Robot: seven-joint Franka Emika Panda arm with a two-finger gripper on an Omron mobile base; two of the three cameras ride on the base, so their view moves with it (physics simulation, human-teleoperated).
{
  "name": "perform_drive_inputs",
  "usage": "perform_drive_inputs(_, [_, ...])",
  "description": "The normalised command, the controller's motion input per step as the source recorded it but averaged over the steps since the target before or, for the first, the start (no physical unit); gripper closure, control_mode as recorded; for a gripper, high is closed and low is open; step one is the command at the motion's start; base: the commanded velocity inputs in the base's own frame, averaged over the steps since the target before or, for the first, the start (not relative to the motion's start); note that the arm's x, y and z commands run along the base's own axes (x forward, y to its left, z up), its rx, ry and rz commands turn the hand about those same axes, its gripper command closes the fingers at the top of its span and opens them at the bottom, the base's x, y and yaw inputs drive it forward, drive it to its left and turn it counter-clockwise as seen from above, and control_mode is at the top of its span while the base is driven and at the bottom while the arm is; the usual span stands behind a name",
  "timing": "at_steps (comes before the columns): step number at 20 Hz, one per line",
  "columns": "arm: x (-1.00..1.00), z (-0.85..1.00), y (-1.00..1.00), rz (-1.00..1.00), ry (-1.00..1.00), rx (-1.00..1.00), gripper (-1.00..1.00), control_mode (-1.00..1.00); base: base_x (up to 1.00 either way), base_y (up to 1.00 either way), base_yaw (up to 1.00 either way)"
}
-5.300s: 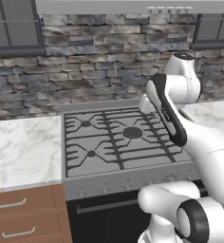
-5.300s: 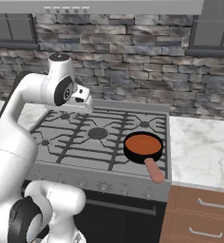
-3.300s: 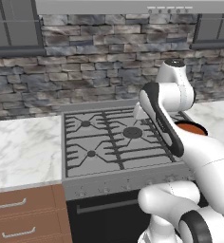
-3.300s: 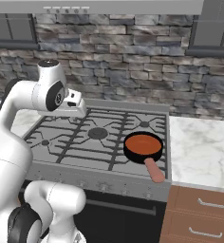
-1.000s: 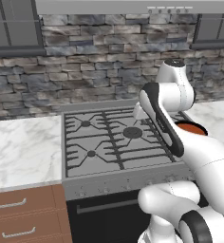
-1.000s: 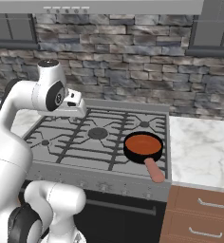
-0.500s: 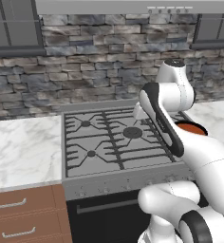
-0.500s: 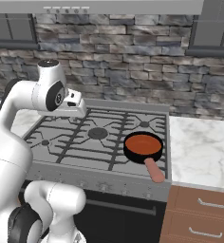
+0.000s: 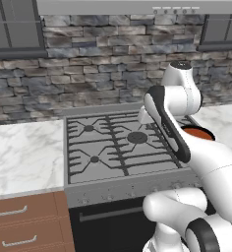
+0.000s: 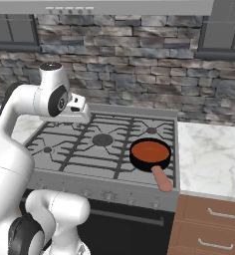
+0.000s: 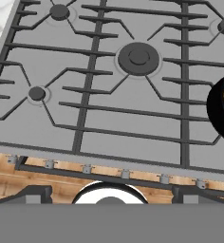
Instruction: Wait until the marinara sauce is simmered to a deep red color and then turn off the stove.
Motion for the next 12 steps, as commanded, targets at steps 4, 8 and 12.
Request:
perform_drive_inputs(4, [0.00,0.00,0.00,0.00,0.00,0.00,-1.00,-1.00,0.00,0.00,0.00])
perform_drive_inputs(8, [0.00,0.00,0.00,0.00,0.00,0.00,-1.00,-1.00,0.00,0.00,0.00])
perform_drive_inputs(12, [0.00,0.00,0.00,0.00,0.00,0.00,-1.00,-1.00,0.00,0.00,0.00])
